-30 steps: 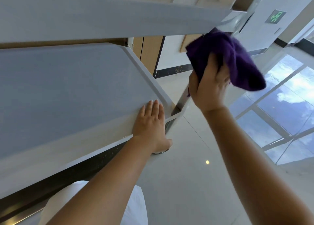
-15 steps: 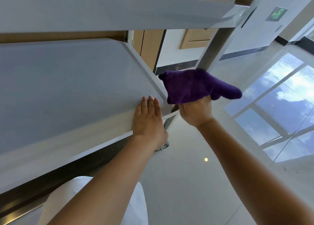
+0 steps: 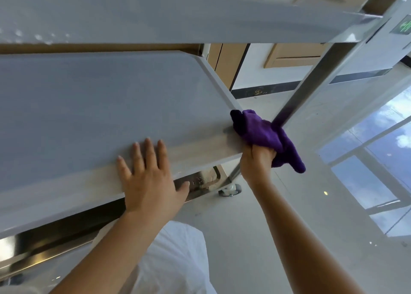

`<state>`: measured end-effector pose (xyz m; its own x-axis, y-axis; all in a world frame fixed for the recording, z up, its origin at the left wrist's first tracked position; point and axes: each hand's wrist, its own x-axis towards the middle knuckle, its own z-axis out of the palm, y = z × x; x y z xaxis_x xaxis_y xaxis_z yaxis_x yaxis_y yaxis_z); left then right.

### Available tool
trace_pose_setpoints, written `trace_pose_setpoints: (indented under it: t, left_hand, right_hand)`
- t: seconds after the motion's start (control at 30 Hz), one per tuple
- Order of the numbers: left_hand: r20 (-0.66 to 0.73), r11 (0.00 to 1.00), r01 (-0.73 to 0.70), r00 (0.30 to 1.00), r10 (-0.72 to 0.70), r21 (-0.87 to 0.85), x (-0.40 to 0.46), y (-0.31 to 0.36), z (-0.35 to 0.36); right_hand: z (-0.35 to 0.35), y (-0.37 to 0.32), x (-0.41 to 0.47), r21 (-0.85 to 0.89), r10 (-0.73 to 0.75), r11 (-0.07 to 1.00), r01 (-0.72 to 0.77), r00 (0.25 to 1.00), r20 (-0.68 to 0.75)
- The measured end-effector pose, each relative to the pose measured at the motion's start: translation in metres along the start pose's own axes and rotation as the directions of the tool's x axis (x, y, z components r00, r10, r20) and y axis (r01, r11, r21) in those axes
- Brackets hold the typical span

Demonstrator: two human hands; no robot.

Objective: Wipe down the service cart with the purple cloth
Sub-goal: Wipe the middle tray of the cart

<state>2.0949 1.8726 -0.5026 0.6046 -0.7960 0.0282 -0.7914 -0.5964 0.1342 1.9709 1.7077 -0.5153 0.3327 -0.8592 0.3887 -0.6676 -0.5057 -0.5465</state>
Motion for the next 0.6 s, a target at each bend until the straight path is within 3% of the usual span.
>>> trace_pose_setpoints:
  t: [0.13,0.23,0.37,0.5,0.6]
  left_hand:
    - [-0.093,0.986,-0.103,0.992,0.091,-0.134,-0.007,-0.017,0.0]
    - [-0.093,0.925,-0.163,0.986,0.139,-0.343,-0.011,-0.023,-0.003]
    - [-0.102,0.894,-0.204,0.979,0.178,-0.399,-0.013,-0.03,-0.004]
    - [-0.084,0.858,-0.226,0.974,0.211,-0.461,-0.013,-0.033,-0.008]
    - [-0.107,0.779,-0.299,0.951,0.289,-0.551,-0.015,-0.04,-0.009]
  right_hand:
    - [0.01,-0.018,-0.009,0.09,0.049,0.994,-0.054,0.997,0.065]
    - [0.016,-0.033,-0.021,0.146,0.064,0.986,-0.081,0.99,0.123]
    - [0.028,-0.057,-0.035,0.209,0.184,0.951,-0.227,0.961,0.208]
    - [0.029,-0.094,-0.055,0.245,0.151,0.946,-0.21,0.959,0.239]
    - [0.024,-0.121,-0.072,0.382,0.02,0.91,-0.163,0.936,0.352]
